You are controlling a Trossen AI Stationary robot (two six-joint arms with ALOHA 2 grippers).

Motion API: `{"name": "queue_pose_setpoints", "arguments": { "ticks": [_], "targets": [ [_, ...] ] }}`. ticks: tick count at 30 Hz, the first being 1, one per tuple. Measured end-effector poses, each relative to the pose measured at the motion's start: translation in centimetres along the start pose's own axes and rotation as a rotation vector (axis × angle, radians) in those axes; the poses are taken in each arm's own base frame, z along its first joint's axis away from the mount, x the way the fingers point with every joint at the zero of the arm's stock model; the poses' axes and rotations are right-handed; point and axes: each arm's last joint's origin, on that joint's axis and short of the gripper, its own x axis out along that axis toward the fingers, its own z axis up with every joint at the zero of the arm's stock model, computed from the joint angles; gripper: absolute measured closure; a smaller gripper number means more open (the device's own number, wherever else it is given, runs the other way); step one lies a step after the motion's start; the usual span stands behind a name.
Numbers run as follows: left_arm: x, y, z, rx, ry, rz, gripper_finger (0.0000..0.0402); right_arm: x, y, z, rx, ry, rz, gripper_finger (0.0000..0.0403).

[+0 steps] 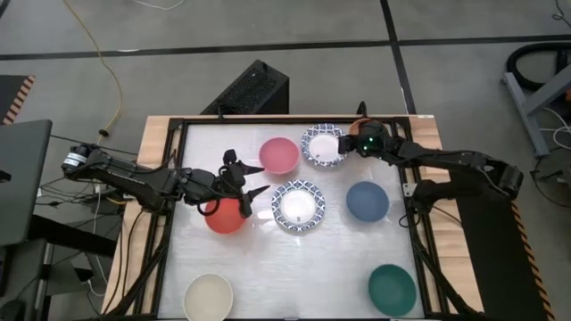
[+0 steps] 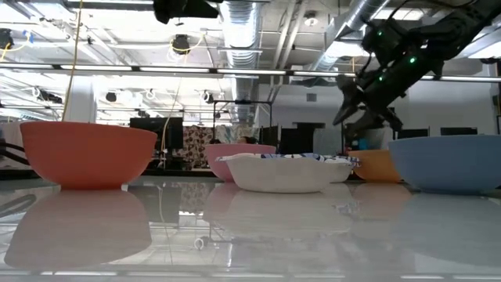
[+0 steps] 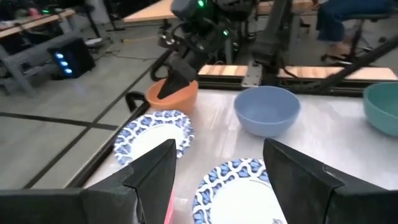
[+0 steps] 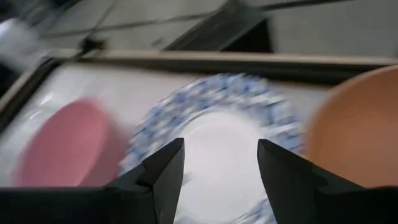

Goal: Nest bowls inside each other
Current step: Stack the bottom white paper bowl into the top stacked white paper bowl

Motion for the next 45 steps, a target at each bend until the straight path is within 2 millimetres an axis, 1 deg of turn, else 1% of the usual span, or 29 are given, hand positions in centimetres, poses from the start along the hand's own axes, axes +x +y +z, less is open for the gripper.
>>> {"name": "queue_pose_setpoints", "arguments": {
  "ticks": [4, 9, 11, 16, 20, 26, 29, 32, 34, 38, 42, 45],
  "targets": [
    [0.0, -0.2, -0.5, 0.018, 0.043, -0.074, 0.017, -0.7, 2.1, -1.6, -0.064, 0.108, 0.165, 0.0184],
    [-0.1, -0.4, -1.1, -0.009, 0.11, -0.153, 0.017, -1.3, 4.7, -4.7, -0.123, 0.24, 0.263, 0.0184],
    [-0.1, -0.5, -1.3, -0.033, 0.127, -0.176, 0.017, -1.5, 5.6, -5.6, -0.129, 0.25, 0.288, 0.0184],
    [-0.2, -0.6, -1.4, -0.073, 0.151, -0.206, 0.017, -1.9, 7.4, -7.0, -0.2, 0.274, 0.244, 0.0184],
    [-0.2, -0.7, -1.5, -0.089, 0.159, -0.212, 0.017, -1.7, 8.8, -7.3, -0.248, 0.292, 0.189, 0.0185],
    [-0.3, -0.7, -1.7, -0.105, 0.176, -0.211, 0.017, -0.3, 9.8, -8.4, -0.309, 0.382, 0.064, 0.0185],
    [-0.3, -0.7, -1.7, -0.105, 0.183, -0.211, 0.017, 0.6, 10.2, -9.2, -0.312, 0.416, 0.046, 0.0185],
    [-0.3, -0.7, -1.7, -0.106, 0.186, -0.211, 0.017, 1.2, 10.7, -9.6, -0.317, 0.43, 0.047, 0.0185],
    [-0.3, -0.7, -1.8, -0.106, 0.188, -0.211, 0.017, 1.3, 11.0, -9.9, -0.326, 0.444, 0.048, 0.0185],
    [-0.3, -0.7, -1.8, -0.112, 0.191, -0.21, 0.017, 1.2, 11.3, -9.8, -0.324, 0.444, 0.063, 0.0185],
    [-0.3, -0.7, -1.9, -0.11, 0.199, -0.208, 0.017, 1.2, 11.2, -10.0, -0.333, 0.459, 0.049, 0.0185],
    [-0.3, -0.7, -2.0, -0.105, 0.208, -0.208, 0.017, 1.7, 10.9, -10.7, -0.354, 0.493, 0.024, 0.0185]
  ]
}}
